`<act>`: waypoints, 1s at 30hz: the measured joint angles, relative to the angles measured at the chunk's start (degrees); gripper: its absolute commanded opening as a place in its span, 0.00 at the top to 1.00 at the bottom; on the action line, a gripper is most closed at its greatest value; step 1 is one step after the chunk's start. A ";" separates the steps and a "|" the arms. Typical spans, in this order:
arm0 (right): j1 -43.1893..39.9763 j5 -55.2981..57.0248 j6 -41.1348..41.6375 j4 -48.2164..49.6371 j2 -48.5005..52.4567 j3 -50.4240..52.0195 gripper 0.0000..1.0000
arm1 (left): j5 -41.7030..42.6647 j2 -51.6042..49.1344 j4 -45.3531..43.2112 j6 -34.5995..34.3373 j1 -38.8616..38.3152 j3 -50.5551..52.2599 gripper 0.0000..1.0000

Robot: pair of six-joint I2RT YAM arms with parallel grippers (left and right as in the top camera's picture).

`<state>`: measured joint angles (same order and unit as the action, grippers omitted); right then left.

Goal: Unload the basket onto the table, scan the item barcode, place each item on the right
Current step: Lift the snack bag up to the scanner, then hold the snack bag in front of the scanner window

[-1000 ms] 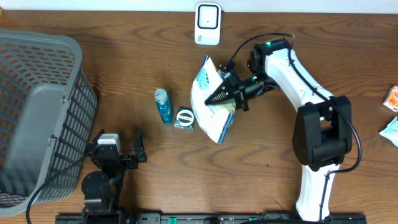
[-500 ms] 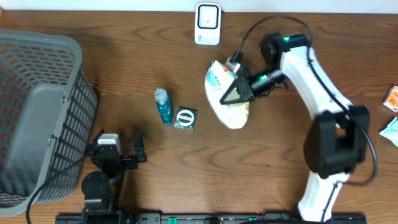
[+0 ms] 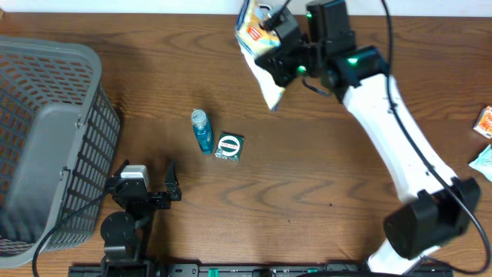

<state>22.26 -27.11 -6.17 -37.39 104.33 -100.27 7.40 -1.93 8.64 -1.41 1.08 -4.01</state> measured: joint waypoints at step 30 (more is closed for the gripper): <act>1.03 21.59 2.45 32.63 37.05 -24.17 0.99 | 0.02 0.00 0.00 0.00 0.00 0.00 0.00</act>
<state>23.29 -5.52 -3.73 -4.75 141.38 -124.44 7.42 -1.93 8.64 -1.41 1.08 -4.01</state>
